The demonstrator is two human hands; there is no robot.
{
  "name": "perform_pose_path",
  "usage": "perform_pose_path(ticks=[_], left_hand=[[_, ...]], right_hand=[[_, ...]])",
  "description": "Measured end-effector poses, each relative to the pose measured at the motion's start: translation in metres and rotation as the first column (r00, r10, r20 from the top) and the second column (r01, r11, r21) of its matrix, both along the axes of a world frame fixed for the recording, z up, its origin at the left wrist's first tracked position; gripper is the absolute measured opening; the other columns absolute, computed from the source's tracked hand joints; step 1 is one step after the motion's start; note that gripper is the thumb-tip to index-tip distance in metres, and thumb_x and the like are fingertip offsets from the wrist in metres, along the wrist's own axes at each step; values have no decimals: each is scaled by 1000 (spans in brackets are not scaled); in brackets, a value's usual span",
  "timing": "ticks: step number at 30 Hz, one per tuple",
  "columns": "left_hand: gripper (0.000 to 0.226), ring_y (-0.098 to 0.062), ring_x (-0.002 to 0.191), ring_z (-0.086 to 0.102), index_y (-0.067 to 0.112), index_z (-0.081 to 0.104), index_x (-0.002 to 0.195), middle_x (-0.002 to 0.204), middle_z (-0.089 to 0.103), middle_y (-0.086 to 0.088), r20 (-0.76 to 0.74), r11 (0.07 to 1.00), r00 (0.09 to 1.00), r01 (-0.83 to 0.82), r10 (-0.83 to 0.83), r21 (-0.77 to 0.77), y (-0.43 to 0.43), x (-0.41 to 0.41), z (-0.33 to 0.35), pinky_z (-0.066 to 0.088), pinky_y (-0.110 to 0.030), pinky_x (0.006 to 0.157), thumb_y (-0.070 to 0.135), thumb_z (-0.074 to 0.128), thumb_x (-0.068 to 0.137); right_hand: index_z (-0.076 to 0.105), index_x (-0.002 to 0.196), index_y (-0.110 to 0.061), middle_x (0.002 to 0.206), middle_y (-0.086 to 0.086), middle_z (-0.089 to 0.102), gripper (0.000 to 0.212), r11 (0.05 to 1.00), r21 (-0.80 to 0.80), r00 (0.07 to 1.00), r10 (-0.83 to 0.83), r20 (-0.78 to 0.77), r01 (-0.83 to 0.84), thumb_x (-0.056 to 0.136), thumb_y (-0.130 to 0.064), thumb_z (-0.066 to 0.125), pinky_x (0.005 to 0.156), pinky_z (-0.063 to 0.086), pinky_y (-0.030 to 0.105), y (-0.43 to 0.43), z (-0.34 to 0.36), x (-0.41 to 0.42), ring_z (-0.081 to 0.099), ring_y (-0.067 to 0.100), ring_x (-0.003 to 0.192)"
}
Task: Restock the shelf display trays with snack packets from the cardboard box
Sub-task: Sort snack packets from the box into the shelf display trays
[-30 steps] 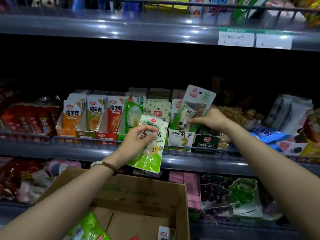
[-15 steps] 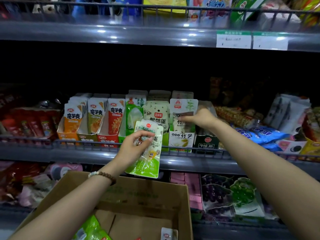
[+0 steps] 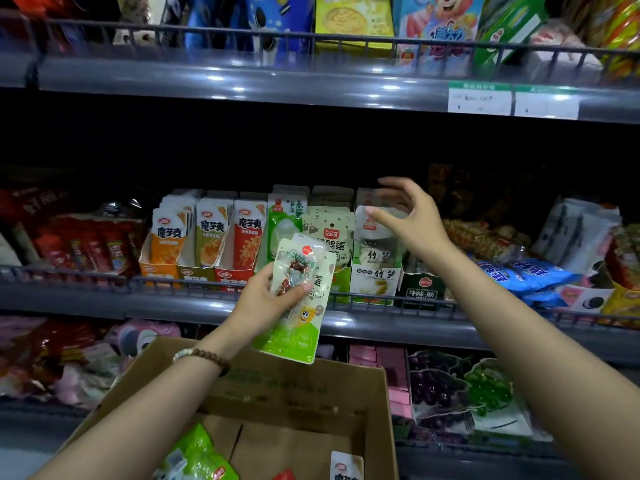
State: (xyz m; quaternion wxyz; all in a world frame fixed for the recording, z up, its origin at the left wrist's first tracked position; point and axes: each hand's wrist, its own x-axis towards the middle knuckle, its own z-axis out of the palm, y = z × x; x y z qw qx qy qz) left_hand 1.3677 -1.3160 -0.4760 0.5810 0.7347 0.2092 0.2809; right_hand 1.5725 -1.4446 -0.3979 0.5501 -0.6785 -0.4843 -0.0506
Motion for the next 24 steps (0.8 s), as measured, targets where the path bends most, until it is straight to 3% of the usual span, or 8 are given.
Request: perform_pose_path(ticks=[4, 7, 9, 12, 15, 18, 21, 24], left_hand=[[34, 1, 76, 68, 20, 59, 107, 90, 71, 8, 76, 997, 995, 63, -66, 49, -15, -2, 11, 50, -12, 59, 13, 74, 77], [35, 3, 75, 67, 25, 57, 104, 87, 70, 11, 121, 991, 986, 102, -111, 83, -31, 7, 17, 49, -10, 61, 10, 74, 77], [36, 2, 80, 68, 27, 57, 104, 90, 71, 12, 143, 987, 979, 137, -149, 90, -43, 15, 20, 50, -11, 64, 11, 74, 77], [41, 0, 88, 68, 22, 57, 112, 100, 70, 9, 144, 982, 973, 172, -182, 78, -57, 31, 21, 51, -13, 71, 14, 75, 77], [39, 1, 94, 65, 23, 55, 113, 104, 67, 11, 148, 988, 977, 150, -156, 47, -67, 48, 20, 51, -10, 73, 18, 73, 80], [34, 2, 94, 59, 25, 52, 115, 110, 61, 13, 131, 993, 986, 100, -108, 60, -72, 62, 22, 46, -3, 58, 27, 67, 85], [42, 1, 102, 50, 24, 45, 125, 116, 53, 16, 114, 994, 991, 66, -75, 81, -68, 73, 20, 38, 5, 56, 31, 62, 88], [34, 11, 90, 48, 27, 43, 119, 103, 53, 23, 123, 996, 990, 67, -73, 52, -60, 82, 17, 36, 6, 57, 22, 61, 90]], right_hand=[[58, 122, -18, 117, -6, 63, 44, 976, -160, 986, 158, 49, -149, 82, -27, 71, 95, 48, 20, -3, 8, -35, 58, 2, 109], [61, 118, -22, 118, -7, 64, 45, 926, -299, 973, 212, -96, -231, 77, -37, 72, 96, 49, 27, -9, -5, -37, 60, 6, 109], [66, 107, -25, 109, -9, 68, 34, 934, -243, 951, 209, -230, -264, 75, -32, 75, 89, 50, 22, -19, -9, -33, 63, 2, 102], [67, 87, -19, 85, -7, 71, 17, 964, -109, 909, 185, -374, -241, 77, -6, 73, 61, 49, 11, -40, -8, -20, 66, -2, 74], [61, 83, -14, 82, 4, 70, 12, 967, -136, 912, 149, -382, -215, 80, -5, 68, 64, 56, 17, -64, -4, 0, 67, 7, 72], [58, 84, -15, 76, 2, 71, 14, 984, -98, 897, 92, -433, -148, 85, -3, 64, 63, 58, 23, -87, 9, 30, 67, 12, 71], [57, 84, -18, 65, -6, 69, 17, 1000, 26, 911, 8, -413, 4, 88, -1, 59, 55, 56, 19, -106, 28, 61, 63, 4, 62], [57, 88, -17, 58, -14, 67, 19, 995, 48, 935, -67, -348, 89, 92, 1, 53, 54, 52, 12, -109, 41, 90, 63, -2, 57]])
